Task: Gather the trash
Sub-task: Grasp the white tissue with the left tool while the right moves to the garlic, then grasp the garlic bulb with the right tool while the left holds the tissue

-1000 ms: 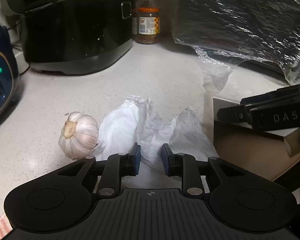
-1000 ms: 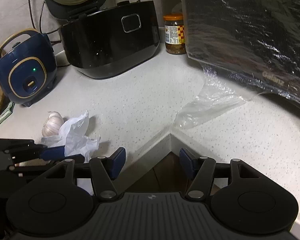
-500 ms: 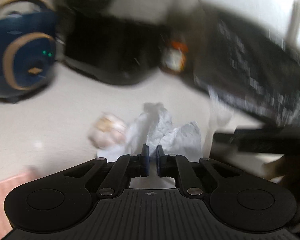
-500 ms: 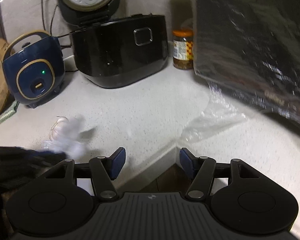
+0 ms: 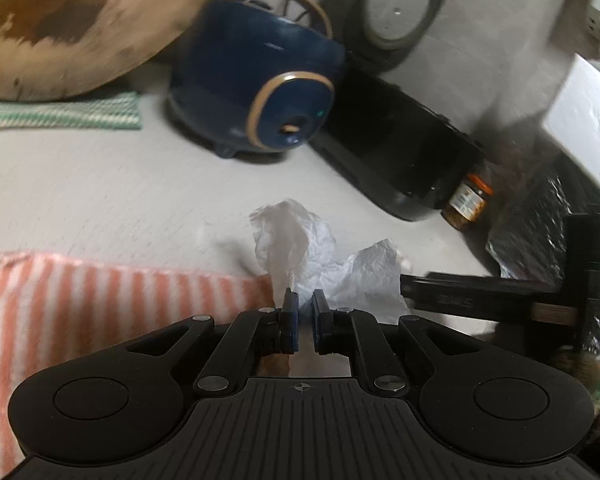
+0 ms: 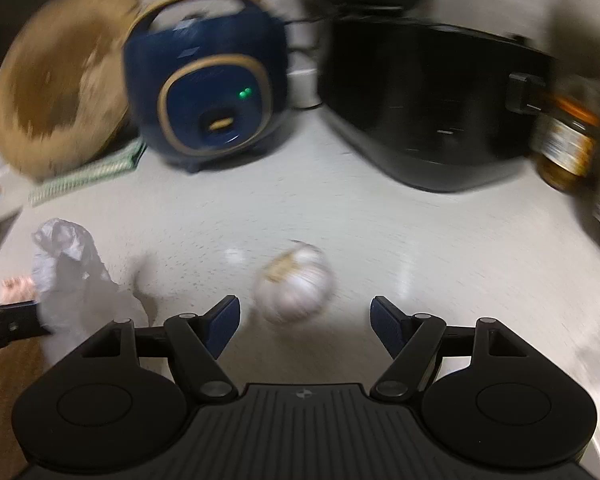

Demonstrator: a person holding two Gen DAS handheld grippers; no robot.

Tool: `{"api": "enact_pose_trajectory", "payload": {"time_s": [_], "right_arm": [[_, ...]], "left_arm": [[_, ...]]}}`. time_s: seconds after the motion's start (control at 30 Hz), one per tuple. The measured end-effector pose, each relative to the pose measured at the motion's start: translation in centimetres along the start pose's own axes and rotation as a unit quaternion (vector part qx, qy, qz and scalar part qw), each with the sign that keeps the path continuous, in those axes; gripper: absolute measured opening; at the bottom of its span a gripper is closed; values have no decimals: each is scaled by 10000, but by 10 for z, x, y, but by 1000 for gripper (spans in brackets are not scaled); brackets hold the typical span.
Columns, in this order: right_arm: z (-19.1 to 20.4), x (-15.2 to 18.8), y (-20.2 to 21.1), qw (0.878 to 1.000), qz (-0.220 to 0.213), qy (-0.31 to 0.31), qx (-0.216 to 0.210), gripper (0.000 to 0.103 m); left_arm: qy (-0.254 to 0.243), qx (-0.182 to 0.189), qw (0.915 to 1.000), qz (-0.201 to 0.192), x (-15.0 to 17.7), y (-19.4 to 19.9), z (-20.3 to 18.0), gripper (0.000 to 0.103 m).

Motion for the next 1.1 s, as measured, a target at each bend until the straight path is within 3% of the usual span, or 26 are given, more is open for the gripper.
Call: {"api": "enact_pose_trajectory", "payload": {"time_s": [0.17, 0.23, 0.27, 0.6, 0.87, 1.1], "right_arm": [[17, -7, -31, 9986, 100, 378, 345, 72], [19, -8, -34, 9984, 184, 408, 334, 55], [19, -9, -33, 9987, 196, 393, 250, 53], [-2, 26, 5, 9987, 255, 419, 165, 53], [-12, 34, 11, 9995, 183, 205, 153, 53], [-14, 35, 12, 9995, 157, 274, 73, 53]], "left_arm": [[87, 15, 10000, 10, 1, 1, 6, 10], [136, -44, 9999, 89, 2, -3, 9, 10], [128, -69, 9998, 128, 2, -8, 10, 10], [-550, -771, 9954, 159, -5, -12, 17, 10], [-218, -1250, 9918, 118, -2, -5, 50, 10], [-555, -1451, 9878, 81, 14, -4, 29, 10]]}}
Point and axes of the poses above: each gripper's, at about its wrist camera, not at the fingertips, and y roughly against the way its jaws point, z to its left, x to its underside, the point moved 4 cm from there along -y, roughly the way its jaws point, and after that the axes turned 6 degrees about x, right-handed, at the moved point
